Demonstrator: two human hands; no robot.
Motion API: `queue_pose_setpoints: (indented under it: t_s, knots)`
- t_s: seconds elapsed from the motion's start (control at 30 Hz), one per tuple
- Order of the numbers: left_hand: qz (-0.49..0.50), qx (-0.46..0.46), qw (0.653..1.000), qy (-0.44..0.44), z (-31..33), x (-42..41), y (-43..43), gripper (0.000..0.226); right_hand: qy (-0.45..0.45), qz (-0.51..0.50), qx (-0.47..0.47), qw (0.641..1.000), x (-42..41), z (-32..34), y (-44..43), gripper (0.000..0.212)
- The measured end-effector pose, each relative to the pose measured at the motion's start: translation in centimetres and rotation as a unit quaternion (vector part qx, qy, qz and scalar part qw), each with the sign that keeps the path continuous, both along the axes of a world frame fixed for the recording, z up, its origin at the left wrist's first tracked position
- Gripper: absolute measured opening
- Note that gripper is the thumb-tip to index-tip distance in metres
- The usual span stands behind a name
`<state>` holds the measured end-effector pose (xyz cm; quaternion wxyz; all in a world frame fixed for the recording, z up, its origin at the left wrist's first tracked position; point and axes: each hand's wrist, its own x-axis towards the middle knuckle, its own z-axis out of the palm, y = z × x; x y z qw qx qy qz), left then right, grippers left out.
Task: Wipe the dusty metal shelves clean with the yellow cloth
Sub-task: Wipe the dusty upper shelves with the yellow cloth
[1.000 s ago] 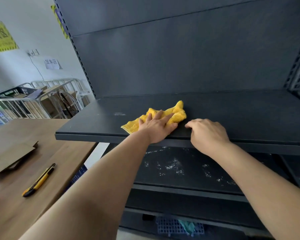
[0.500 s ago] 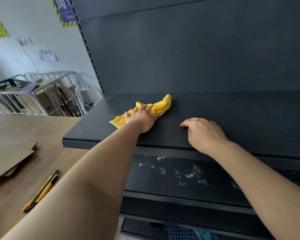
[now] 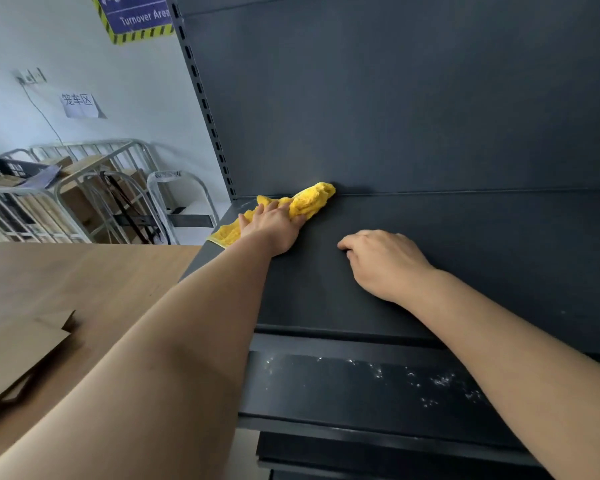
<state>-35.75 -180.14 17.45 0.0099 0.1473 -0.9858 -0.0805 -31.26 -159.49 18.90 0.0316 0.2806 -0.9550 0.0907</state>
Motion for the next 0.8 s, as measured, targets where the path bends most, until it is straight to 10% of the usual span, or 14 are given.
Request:
queue_pose_setpoints:
  t_s: [0.8]
  knots:
    - [0.152,0.013,0.988,0.017,0.3,5.8,-4.8,0.058,-0.090,0.018,0.028,0.995,-0.1,1.0,-2.3,0.045]
